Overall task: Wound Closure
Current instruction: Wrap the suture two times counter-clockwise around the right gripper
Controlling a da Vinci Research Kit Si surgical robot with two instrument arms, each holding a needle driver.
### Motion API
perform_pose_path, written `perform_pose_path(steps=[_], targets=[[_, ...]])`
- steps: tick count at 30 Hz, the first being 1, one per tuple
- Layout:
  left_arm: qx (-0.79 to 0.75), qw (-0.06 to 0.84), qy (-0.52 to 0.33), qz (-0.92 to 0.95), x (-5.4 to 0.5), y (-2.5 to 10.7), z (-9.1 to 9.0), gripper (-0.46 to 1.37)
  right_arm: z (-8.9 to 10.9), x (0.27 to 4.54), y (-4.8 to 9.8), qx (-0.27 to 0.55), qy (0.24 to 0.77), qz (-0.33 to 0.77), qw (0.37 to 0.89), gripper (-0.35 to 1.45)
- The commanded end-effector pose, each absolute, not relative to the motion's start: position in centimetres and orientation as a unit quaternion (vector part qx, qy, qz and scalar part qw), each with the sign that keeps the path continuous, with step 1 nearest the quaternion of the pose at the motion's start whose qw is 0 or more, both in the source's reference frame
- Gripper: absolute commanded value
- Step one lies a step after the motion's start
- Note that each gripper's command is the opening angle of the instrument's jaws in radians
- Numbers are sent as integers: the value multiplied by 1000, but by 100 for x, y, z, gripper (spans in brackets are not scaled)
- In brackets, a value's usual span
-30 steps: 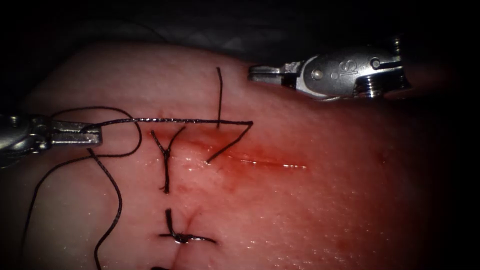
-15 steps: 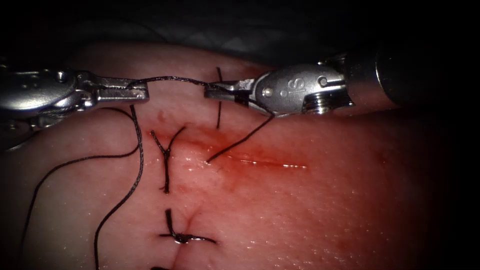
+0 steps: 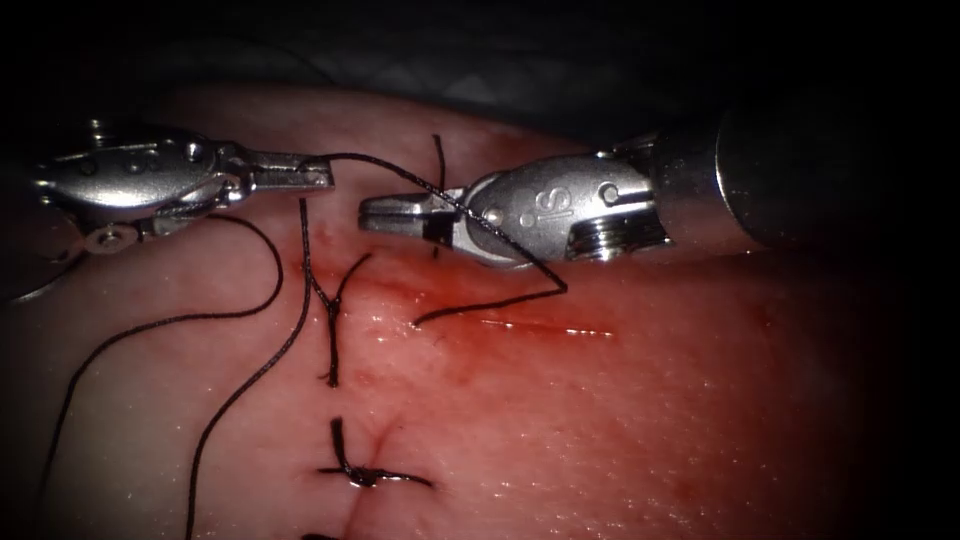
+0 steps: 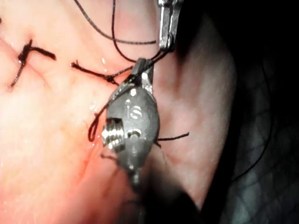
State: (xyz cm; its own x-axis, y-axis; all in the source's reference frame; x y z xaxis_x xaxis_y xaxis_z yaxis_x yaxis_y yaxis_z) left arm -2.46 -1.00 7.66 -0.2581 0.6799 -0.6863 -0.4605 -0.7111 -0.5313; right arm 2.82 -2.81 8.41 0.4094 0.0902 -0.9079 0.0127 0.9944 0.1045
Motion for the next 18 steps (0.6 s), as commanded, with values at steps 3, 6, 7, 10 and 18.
perform_pose_path(steps=[3, 6, 7, 10, 18], targets=[[-491, 365, -121, 782, -250, -102, 776, -35, 837, 283, -283, 49, 545, 23, 837, -35], [-490, 366, -121, 782, -252, -104, 780, -35, 836, 283, -285, 50, 545, 22, 837, -35], [-490, 366, -121, 782, -252, -104, 780, -35, 836, 283, -285, 50, 545, 22, 837, -35], [-491, 365, -122, 782, -254, -106, 781, -35, 835, 283, -286, 49, 546, 23, 836, -35], [-492, 363, -123, 782, -255, -112, 779, -35, 835, 283, -286, 48, 547, 23, 835, -35]])
